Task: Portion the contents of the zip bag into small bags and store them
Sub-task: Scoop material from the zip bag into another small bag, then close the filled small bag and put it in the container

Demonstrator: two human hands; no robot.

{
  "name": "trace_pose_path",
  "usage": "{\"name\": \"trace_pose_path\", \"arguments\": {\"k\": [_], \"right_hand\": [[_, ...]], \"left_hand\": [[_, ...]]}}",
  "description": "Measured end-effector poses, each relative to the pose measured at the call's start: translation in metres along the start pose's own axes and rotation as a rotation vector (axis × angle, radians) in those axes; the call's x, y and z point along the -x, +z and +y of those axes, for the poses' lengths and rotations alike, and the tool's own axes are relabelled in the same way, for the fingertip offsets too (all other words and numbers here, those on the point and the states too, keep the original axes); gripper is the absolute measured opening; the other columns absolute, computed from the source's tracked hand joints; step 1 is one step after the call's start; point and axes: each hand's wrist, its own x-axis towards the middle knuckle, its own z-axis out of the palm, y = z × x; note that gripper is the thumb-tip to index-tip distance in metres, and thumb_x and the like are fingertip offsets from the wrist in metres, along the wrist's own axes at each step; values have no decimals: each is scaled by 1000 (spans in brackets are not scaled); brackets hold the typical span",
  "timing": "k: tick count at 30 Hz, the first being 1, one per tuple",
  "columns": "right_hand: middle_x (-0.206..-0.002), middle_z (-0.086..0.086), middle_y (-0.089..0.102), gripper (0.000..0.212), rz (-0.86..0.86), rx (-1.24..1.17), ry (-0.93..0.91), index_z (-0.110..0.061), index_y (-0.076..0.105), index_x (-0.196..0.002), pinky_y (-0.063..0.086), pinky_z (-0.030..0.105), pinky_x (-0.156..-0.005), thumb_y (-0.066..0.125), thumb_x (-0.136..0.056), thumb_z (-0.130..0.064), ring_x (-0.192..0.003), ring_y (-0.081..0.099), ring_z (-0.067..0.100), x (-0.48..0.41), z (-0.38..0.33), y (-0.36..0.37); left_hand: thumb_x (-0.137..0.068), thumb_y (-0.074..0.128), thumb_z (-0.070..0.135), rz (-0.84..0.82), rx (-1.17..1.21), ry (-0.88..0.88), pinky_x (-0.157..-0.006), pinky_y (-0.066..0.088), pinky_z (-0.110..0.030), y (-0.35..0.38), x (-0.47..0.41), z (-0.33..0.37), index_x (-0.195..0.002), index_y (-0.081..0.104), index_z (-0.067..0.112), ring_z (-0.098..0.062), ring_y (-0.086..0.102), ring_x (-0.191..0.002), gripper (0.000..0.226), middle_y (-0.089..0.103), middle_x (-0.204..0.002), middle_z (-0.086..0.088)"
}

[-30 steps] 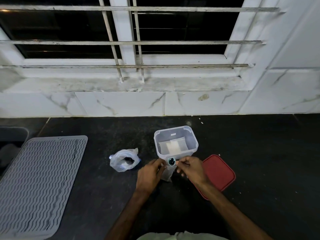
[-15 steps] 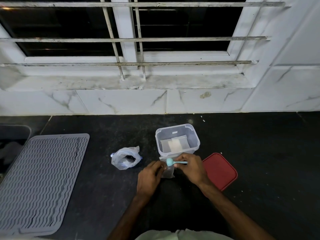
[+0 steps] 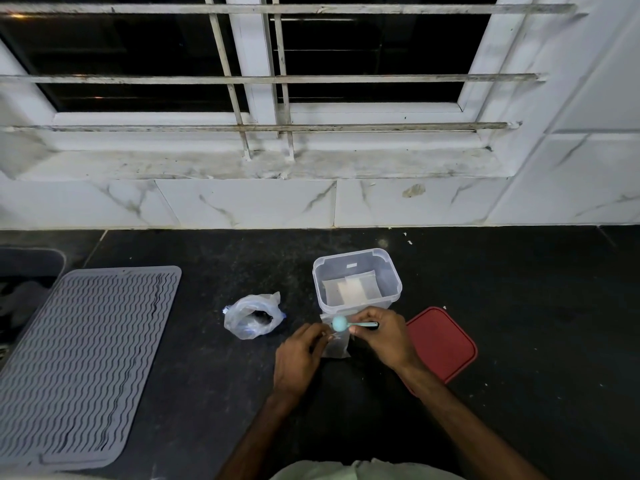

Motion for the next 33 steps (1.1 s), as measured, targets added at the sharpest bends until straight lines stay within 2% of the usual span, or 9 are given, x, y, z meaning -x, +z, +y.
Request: {"name": "trace_pose_path", "arguments": {"k": [2,5,8,11,17,20,23,29,33], "right_hand": [[-82,-10,75,12,-4,4,7,-16,76,-84,52,11,-71,82,-76,-10,-77,69,-1,1,-1,0],[-82,-4,76,5,34,-117,50,-15,75,-85,57,21,-70,78,-81,-14,-74,72,8,-1,0,-2],[-80,5,77,8,91,-292,168,-9,71,-89,47,15,-51,69,-90,-17,-64,66,8,1,0,-14],[-80,7,75,7,155,-411,274,-10,70,-92,41,16,-47,67,-91,-16,-63,61,8,11,17,-32],[-80,-2,68,10,316,-162,352,-7,74,-93,44,22,-64,70,-90,-15,-75,59,11,25,66,-55],[-80,-14,65,5,303,-3,344,-19,73,-89,43,17,-69,69,-90,-20,-81,61,7,26,77,-59],[-83,-8,68,10,308,102,281,-13,76,-94,42,13,-67,70,-89,-19,-80,63,5,21,82,-56],[-98,-1,69,13,351,411,193,-20,74,-94,45,44,-97,74,-84,-29,-103,59,21,9,97,-49],[-113,-2,60,12,418,420,132,-25,69,-97,39,35,-93,71,-86,-31,-111,53,19,10,70,-44]], "left_hand": [[-95,59,38,-3,11,-11,-73,54,-34,0,0,0,-105,64,35,-5,64,-89,12,66,-105,15],[-92,62,42,-29,36,-48,-75,55,-31,-5,0,1,-113,56,41,2,63,-87,22,65,-100,21],[-82,70,50,-37,109,-152,-72,52,-23,-10,0,4,-119,45,46,4,62,-83,45,63,-92,20],[-80,70,56,17,158,-228,-76,51,-22,-10,-1,1,-117,53,40,3,60,-89,43,60,-100,18],[-87,70,38,63,264,-236,-80,48,-22,-3,-6,-2,-92,65,44,5,60,-90,9,60,-101,14],[-87,70,29,111,309,-213,-83,55,-31,2,-12,-5,-87,68,39,-3,64,-88,10,65,-97,9],[-88,70,25,104,298,-208,-81,56,-33,3,-16,-1,-87,68,32,-3,64,-86,8,64,-95,8],[-93,63,19,118,264,-175,-82,53,-33,-1,-16,10,-91,65,20,-7,60,-88,3,60,-97,6],[-97,56,21,74,179,-137,-78,50,-29,-3,-16,20,-93,62,18,-6,58,-88,8,55,-101,7]]}}
